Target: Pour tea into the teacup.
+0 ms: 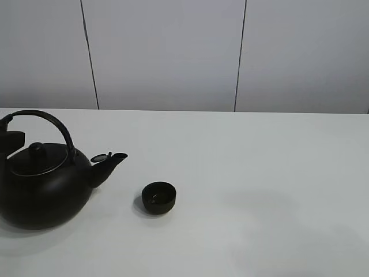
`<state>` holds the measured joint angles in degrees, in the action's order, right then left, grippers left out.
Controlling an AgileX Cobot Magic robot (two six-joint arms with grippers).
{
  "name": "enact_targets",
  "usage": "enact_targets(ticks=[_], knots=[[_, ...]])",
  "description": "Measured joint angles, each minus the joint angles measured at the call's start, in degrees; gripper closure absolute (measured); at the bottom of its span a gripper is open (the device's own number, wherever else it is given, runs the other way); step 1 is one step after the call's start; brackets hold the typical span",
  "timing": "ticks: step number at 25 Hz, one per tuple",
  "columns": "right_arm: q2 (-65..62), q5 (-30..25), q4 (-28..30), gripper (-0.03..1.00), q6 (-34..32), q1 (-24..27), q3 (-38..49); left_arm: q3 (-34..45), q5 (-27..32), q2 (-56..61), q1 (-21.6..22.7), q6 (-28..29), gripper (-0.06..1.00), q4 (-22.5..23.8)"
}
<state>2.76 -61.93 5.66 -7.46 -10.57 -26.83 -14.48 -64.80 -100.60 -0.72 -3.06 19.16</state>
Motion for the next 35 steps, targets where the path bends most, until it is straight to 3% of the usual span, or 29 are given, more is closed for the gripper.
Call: enact_targets(ticks=[8,17,24,35], knots=[[0.0,0.1,0.0,0.42,0.0,0.0,0.0,-0.3,-0.2,-0.3,0.0,-1.1,0.82,-0.3],[0.0,0.0,0.0,0.42,0.0,0.0,0.0,-0.3,0.6,0.4,0.0,-0.8,0.82,0.2],[0.0,0.0,-0.1,0.42,0.0,0.0,0.0,0.4,7.9,8.3,-0.5,2.7,0.82,1.3],[0.0,0.0,-0.1,0.42,0.0,0.0,0.0,-0.4,15.9,20.1,-13.3,3.1,0.82,-9.3]])
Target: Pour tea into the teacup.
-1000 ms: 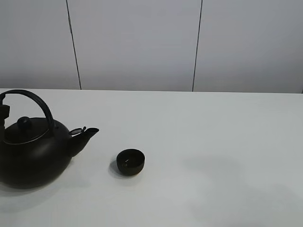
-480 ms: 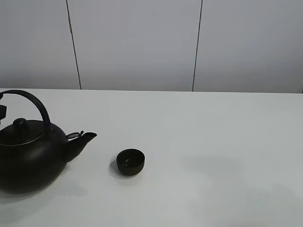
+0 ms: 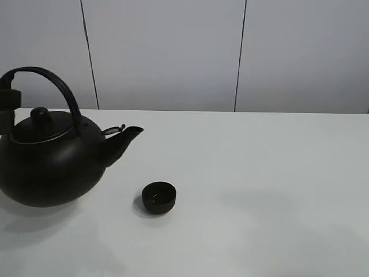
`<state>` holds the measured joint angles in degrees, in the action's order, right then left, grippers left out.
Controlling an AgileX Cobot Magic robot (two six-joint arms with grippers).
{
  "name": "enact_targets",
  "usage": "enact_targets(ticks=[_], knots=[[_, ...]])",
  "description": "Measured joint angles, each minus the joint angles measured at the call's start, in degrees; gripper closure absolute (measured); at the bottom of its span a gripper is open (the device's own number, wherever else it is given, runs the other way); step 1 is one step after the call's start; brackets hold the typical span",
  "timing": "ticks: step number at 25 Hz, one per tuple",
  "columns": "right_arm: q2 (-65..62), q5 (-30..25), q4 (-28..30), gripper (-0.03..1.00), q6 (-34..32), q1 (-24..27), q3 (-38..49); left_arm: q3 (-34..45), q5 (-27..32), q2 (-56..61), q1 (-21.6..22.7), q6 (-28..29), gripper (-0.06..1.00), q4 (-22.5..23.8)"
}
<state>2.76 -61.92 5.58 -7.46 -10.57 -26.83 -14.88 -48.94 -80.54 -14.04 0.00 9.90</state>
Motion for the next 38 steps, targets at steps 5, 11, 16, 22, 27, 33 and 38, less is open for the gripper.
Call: enact_targets(ticks=[5,11,16,22,27,33,38], knots=[[0.0,-0.1,0.0,0.42,0.0,0.0,0.0,-3.0,5.9,0.0,-7.1,-4.4,0.82,-7.2],[0.0,-0.1,0.0,0.42,0.0,0.0,0.0,-5.5,7.5,0.0,-10.2,-11.8,0.82,-14.2],[0.0,-0.1,0.0,0.42,0.0,0.0,0.0,-6.0,8.4,0.0,-10.3,-18.0,0.82,-17.5],[0.0,-0.1,0.0,0.42,0.0,0.0,0.0,-6.0,8.3,0.0,-10.3,-21.0,0.82,-18.9],[0.0,-0.1,0.0,0.42,0.0,0.0,0.0,-6.0,8.3,0.0,-10.3,-21.2,0.82,-18.9],[0.0,0.0,0.0,0.42,0.0,0.0,0.0,-6.0,8.3,0.0,-10.3,-22.3,0.82,-18.9],[0.0,0.0,0.0,0.42,0.0,0.0,0.0,-6.0,8.3,0.0,-10.3,-22.3,0.82,-18.9]])
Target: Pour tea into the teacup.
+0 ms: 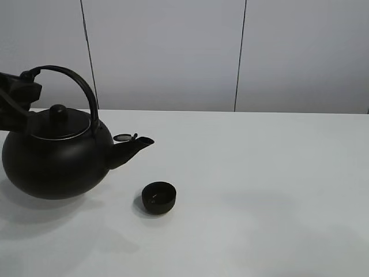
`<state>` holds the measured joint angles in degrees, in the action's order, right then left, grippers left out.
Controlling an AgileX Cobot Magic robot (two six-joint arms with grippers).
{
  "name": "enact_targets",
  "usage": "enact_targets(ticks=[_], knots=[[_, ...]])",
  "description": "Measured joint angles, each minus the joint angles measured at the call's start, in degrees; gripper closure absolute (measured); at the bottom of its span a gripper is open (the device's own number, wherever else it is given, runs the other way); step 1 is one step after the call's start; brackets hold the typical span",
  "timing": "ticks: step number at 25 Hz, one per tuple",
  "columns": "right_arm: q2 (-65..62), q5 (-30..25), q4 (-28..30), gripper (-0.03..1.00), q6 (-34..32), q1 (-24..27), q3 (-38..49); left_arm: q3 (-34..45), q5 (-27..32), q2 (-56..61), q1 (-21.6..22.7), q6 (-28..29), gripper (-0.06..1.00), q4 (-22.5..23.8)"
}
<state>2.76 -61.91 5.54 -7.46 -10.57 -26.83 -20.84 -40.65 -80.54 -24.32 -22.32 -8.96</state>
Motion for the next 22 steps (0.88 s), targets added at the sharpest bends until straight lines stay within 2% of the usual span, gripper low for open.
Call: enact_targets(ticks=[4,15,22], knots=[[0.0,0.0,0.0,0.42,0.0,0.0,0.0,0.0,-0.4,-0.6,0.0,0.0,0.82,0.0],[0.0,0.0,0.0,0.42,0.0,0.0,0.0,-0.1,-7.4,-8.1,0.0,-0.1,0.82,0.8],[0.0,0.0,0.0,0.42,0.0,0.0,0.0,-0.4,-7.8,-8.3,0.0,-1.8,0.82,1.9]])
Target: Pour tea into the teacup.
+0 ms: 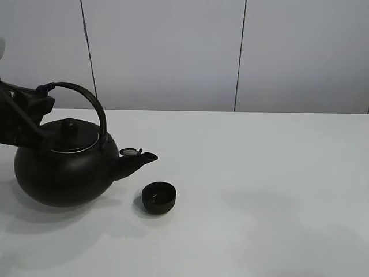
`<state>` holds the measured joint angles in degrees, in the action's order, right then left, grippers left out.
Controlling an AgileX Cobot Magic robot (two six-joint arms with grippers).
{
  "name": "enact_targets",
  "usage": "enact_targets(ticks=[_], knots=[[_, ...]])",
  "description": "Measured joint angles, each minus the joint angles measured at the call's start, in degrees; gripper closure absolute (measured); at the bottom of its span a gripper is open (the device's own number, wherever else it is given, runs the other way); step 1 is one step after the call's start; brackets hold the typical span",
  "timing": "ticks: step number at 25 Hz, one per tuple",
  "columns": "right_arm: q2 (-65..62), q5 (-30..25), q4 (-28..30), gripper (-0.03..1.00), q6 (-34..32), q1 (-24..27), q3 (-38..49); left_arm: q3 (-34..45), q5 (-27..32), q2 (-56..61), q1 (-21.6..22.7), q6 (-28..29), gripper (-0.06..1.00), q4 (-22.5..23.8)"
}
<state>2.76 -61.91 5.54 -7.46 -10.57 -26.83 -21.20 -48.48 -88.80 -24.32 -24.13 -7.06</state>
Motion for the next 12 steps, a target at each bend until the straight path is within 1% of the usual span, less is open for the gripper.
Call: enact_targets(ticks=[7,12], knots=[[0.0,-0.1,0.0,0.42,0.0,0.0,0.0,0.0,-1.6,0.0,0.0,-2.3,0.82,0.2],[0.0,-0.1,0.0,0.42,0.0,0.0,0.0,0.0,-2.0,0.0,0.0,-5.2,0.82,0.3]])
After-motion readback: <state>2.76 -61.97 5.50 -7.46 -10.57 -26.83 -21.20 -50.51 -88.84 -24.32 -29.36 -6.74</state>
